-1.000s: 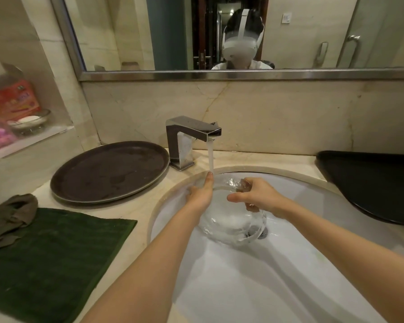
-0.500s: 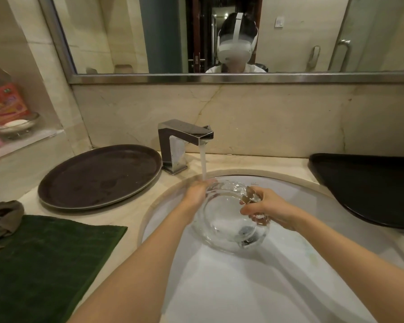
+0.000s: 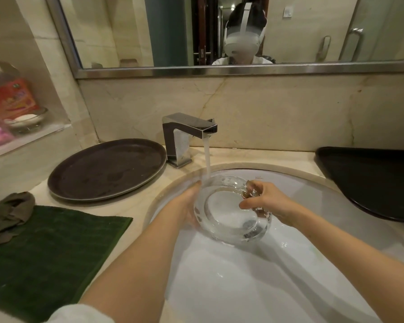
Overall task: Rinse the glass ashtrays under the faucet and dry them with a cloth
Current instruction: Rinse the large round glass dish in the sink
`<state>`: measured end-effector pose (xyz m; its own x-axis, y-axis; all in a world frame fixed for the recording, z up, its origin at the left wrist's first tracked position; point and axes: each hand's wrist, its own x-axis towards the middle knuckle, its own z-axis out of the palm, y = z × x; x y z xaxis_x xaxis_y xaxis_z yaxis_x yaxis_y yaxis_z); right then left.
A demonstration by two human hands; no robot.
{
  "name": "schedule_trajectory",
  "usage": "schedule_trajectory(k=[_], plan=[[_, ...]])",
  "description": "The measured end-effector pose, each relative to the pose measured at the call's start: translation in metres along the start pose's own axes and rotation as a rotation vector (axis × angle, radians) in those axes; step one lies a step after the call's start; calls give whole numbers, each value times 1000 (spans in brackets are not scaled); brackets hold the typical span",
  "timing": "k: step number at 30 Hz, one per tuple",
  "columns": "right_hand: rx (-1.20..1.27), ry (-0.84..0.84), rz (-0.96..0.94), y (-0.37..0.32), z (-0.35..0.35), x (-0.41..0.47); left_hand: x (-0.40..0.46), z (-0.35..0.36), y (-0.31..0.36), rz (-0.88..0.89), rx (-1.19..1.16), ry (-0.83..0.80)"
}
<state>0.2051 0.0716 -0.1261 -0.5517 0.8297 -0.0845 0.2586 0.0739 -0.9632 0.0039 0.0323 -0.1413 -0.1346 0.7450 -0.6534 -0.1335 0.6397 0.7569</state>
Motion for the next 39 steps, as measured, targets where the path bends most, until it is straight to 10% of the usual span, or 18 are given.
schedule_trajectory(k=[6, 19, 33, 39], plan=[[-24, -85, 24, -1, -8, -1, -11, 8, 8, 320, -49, 196], [-42, -7, 6, -5, -2, -2, -7, 6, 3, -21, -86, 0], [-1267, 67, -761, -14, 13, -37, -29, 2, 1, -88, -157, 25], [-1334, 133, -760, 10, 18, -40, -33, 12, 4, 142, -240, 165]])
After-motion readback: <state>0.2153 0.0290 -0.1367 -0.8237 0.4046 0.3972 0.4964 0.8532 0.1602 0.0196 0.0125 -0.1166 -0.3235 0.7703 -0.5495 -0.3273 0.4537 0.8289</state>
